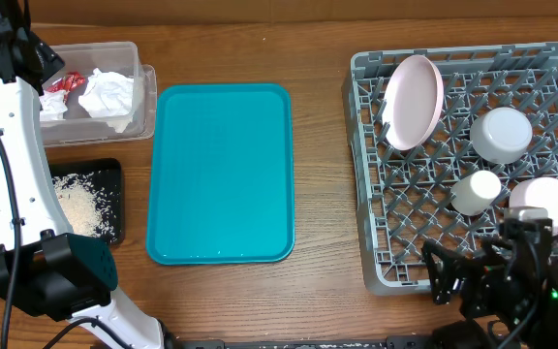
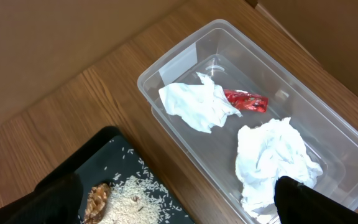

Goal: Sort waste into correct bins and load items into the dishwasher

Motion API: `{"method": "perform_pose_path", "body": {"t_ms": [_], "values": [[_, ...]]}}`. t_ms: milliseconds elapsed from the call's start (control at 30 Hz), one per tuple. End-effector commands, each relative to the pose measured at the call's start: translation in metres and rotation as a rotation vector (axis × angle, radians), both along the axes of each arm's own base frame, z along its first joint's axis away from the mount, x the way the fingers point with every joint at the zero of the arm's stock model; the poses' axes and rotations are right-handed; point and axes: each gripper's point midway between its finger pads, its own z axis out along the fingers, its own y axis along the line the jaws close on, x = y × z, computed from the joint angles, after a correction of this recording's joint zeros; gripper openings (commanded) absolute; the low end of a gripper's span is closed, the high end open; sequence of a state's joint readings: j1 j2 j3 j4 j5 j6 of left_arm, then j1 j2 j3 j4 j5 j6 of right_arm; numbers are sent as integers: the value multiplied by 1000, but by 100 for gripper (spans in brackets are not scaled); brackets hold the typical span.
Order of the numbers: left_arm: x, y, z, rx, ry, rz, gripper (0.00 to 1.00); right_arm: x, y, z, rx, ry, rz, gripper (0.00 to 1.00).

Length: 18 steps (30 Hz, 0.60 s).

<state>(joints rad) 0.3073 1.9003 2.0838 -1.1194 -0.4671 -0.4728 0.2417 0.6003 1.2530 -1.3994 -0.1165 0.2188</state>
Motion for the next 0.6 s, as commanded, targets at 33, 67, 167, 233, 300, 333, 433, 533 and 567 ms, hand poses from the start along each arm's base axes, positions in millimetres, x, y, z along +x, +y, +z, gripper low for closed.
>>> {"method": "perform_pose_path", "body": {"t_ms": [33,67,167,233,300,333,433,533,567], "values": [[2,-3,2,-1,-13,3,100,7,4,-6,-38,-21,53,100],[2,-3,2,-1,-13,3,100,9,5,-7,-37,-21,53,100],[2,-3,2,-1,-13,3,100,11,7,-9,-31,-20,60,100],[2,-3,2,-1,-13,3,100,11,7,-9,-29,-22,62,100],[2,-3,2,-1,-13,3,100,11,7,-9,-29,-21,62,100],[2,-3,2,-1,-13,3,100,11,7,-9,-29,-21,62,100],[2,-3,2,-1,-13,3,100,11,7,-9,-28,-21,63,100],[2,-3,2,-1,-13,3,100,11,8,-9,-28,-21,64,100],[2,-3,2,-1,-13,3,100,11,8,-9,-28,-21,64,100]]}}
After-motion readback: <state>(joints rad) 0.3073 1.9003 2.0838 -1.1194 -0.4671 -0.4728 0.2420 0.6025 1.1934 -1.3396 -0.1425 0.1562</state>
